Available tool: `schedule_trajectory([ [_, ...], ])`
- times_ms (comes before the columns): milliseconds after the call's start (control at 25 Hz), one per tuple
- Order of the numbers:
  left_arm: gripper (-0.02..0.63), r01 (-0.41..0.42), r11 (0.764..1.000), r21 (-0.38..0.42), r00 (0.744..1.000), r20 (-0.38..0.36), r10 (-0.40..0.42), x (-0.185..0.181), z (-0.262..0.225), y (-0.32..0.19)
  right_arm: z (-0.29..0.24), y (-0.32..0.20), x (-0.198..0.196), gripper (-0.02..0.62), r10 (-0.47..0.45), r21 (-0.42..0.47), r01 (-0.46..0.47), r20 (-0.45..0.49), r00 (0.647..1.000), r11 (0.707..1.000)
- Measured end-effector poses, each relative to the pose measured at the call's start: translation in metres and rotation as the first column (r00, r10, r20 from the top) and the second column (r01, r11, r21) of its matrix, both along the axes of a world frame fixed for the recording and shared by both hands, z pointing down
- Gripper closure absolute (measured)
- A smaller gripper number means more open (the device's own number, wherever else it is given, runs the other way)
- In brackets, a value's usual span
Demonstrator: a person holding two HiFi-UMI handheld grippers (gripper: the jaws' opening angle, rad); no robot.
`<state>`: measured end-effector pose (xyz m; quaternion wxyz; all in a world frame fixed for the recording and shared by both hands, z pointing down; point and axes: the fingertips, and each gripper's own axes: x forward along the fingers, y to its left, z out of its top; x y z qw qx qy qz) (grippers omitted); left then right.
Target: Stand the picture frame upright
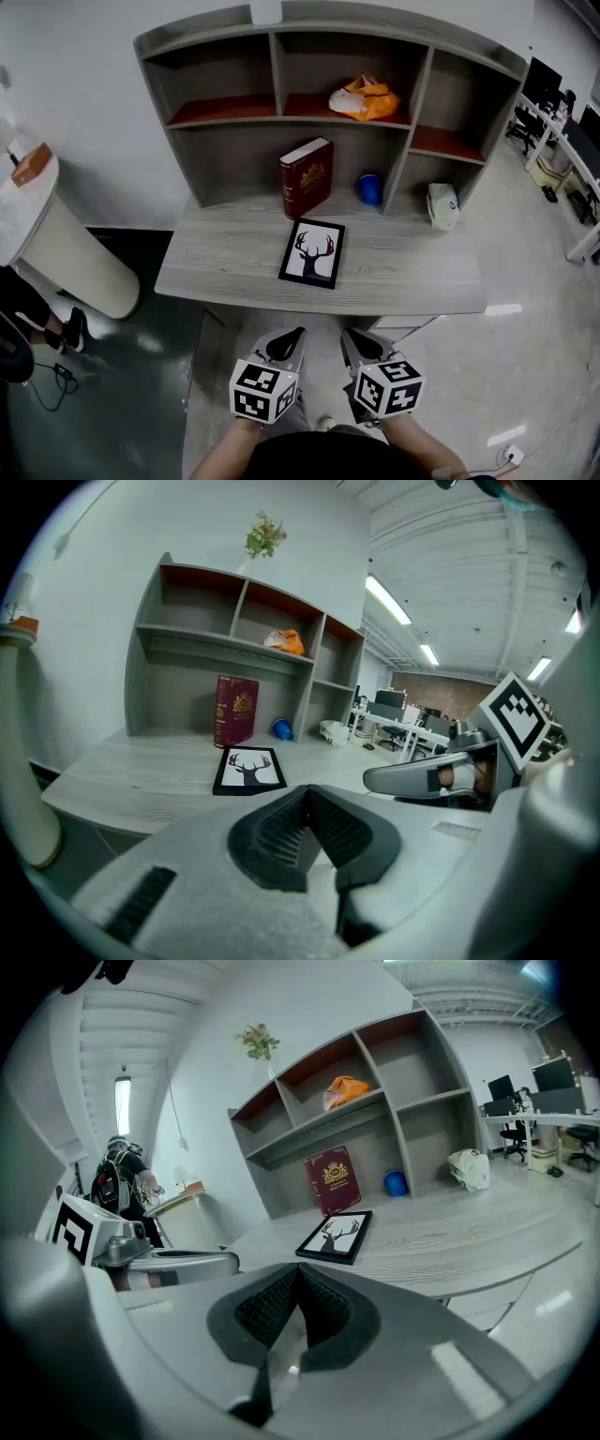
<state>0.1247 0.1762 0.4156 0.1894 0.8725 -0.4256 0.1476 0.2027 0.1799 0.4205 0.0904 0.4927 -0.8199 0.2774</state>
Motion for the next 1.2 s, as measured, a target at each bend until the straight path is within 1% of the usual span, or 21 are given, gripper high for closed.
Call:
schedule_trajectory([
  [160, 0.607, 0.003, 1.000, -0.002, 1.000, 0.023, -0.003, -0.007, 0.004, -0.027, 0.007, -0.022, -0.001, 0.595, 0.022, -0.021, -0.022, -0.016, 1.000, 1.000],
  [440, 0.611, -0.036, 0.999, -0.023, 0.999, 0.019, 0.037, -0.009, 0.007, -0.067, 0.012, -0.060, -0.006, 0.595, 0.051, -0.048, -0.052, -0.030, 0.998, 0.997],
  [640, 0.611, -0.054, 0.998, -0.034, 0.998, 0.032, 0.055, -0.013, 0.010, -0.092, 0.012, -0.084, -0.010, 0.595, 0.070, -0.056, -0.072, -0.039, 0.997, 0.996],
  [960, 0.611, -0.102, 0.992, -0.069, 0.994, 0.039, 0.105, -0.019, 0.019, -0.125, 0.017, -0.117, -0.018, 0.595, 0.105, -0.078, -0.108, -0.047, 0.993, 0.991],
  [1200, 0.610, -0.115, 0.990, -0.087, 0.992, 0.049, 0.120, -0.030, 0.028, -0.152, 0.022, -0.141, -0.026, 0.595, 0.126, -0.085, -0.131, -0.058, 0.990, 0.988],
])
